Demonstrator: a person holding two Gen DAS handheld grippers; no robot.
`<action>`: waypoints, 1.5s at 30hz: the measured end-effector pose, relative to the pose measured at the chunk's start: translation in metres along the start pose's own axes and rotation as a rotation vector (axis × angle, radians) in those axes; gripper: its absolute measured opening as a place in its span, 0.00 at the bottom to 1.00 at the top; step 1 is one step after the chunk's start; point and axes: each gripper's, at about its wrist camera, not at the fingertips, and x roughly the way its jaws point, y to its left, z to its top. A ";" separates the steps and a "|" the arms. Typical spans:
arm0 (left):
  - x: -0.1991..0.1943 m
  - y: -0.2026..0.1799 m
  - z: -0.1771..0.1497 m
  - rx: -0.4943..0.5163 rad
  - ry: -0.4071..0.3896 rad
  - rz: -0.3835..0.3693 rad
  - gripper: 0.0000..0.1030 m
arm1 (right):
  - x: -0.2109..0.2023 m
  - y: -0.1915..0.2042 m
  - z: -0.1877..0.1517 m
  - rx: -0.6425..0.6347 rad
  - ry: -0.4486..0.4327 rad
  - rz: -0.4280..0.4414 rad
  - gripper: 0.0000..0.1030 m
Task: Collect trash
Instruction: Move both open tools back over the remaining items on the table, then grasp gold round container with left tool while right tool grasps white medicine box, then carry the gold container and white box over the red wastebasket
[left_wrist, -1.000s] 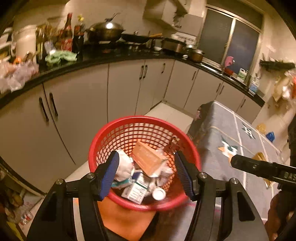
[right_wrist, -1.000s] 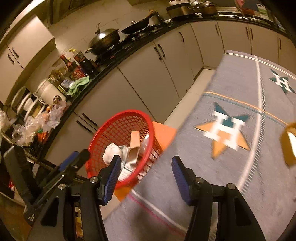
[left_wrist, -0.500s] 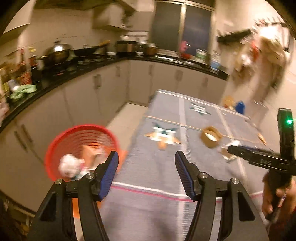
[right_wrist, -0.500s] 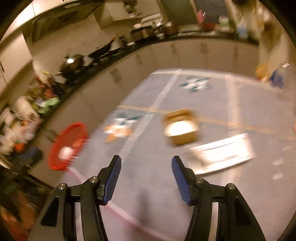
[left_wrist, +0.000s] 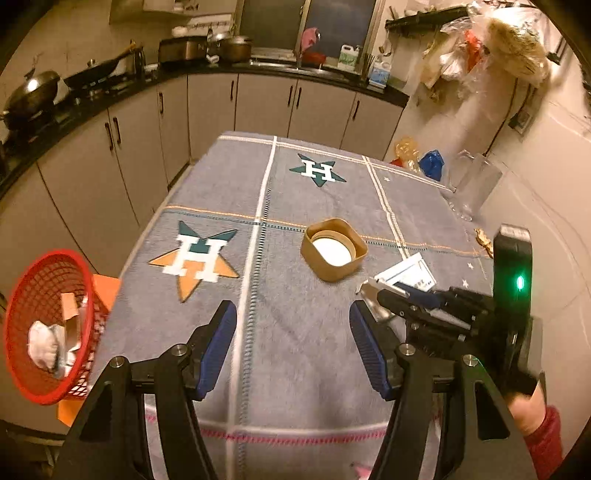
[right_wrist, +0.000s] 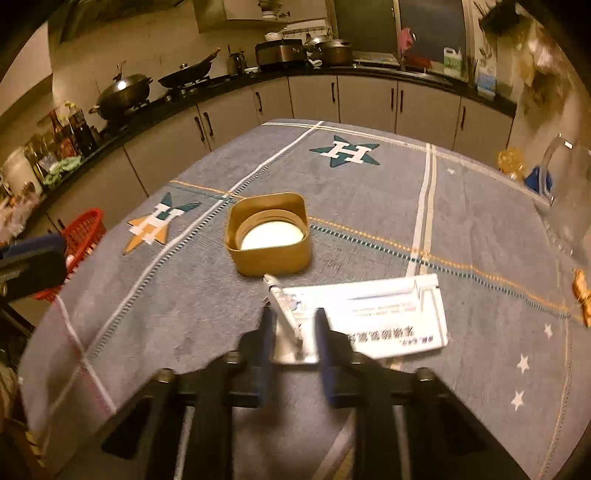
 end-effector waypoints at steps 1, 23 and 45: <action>0.005 -0.002 0.003 -0.006 0.009 -0.004 0.61 | -0.001 0.001 -0.001 -0.014 -0.006 0.009 0.11; 0.126 -0.019 0.042 -0.105 0.167 0.041 0.28 | -0.056 -0.036 -0.002 0.176 -0.125 0.087 0.05; 0.041 -0.005 -0.012 -0.033 0.049 0.057 0.05 | -0.060 -0.017 -0.002 0.137 -0.138 0.133 0.05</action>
